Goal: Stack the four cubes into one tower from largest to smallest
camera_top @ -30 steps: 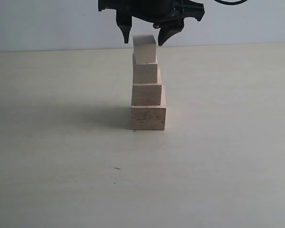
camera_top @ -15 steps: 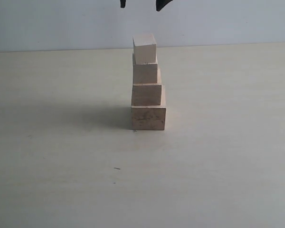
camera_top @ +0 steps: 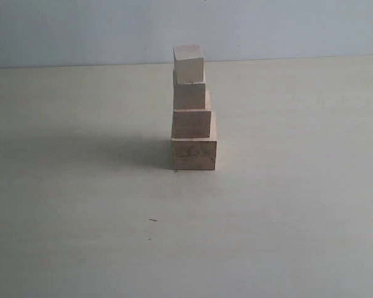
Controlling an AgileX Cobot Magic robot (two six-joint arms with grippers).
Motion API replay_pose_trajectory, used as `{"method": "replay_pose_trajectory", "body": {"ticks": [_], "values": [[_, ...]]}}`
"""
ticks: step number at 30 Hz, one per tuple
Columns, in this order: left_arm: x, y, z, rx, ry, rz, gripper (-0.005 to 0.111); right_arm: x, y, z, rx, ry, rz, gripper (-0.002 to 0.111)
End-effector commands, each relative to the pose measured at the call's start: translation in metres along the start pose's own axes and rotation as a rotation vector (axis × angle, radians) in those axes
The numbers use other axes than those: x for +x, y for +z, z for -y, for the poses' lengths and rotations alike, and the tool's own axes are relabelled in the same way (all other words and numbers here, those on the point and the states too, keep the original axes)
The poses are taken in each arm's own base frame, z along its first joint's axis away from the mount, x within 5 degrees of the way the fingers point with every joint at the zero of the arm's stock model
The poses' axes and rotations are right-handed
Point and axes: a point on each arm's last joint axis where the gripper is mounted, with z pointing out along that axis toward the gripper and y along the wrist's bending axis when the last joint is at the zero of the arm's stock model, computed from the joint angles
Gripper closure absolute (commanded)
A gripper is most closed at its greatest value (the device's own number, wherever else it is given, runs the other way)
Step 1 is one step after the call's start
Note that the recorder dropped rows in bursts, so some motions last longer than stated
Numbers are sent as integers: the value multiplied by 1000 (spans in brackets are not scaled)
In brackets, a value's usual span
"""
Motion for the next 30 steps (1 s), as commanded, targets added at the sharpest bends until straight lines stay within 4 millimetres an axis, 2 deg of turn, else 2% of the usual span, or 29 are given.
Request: {"method": "replay_pose_trajectory", "body": {"ticks": [1,4,6,8,9,10,12,14,16,21,27,30], "values": [[0,0,1,8,10,-2,107,1,-68,18,49,-83,289,108],[0,0,1,8,10,-2,107,7,-116,30,73,-100,596,108],[0,0,1,8,10,-2,107,20,-131,43,142,-118,706,108],[0,0,1,8,10,-2,107,38,-131,54,190,-111,728,108],[0,0,1,8,10,-2,107,51,-124,62,217,-100,727,108],[0,0,1,8,10,-2,107,75,-111,71,199,-37,701,108],[0,0,1,8,10,-2,107,109,-99,71,112,22,665,108],[0,0,1,8,10,-2,107,143,-100,68,-1,67,650,108],[0,0,1,8,10,-2,107,174,-100,63,-87,20,649,108],[0,0,1,8,10,-2,107,227,-130,63,-155,-139,701,108],[0,0,1,8,10,-2,107,273,-162,80,-129,-123,628,108],[0,0,1,8,10,-2,107,292,-179,88,-127,-117,663,108]]}}
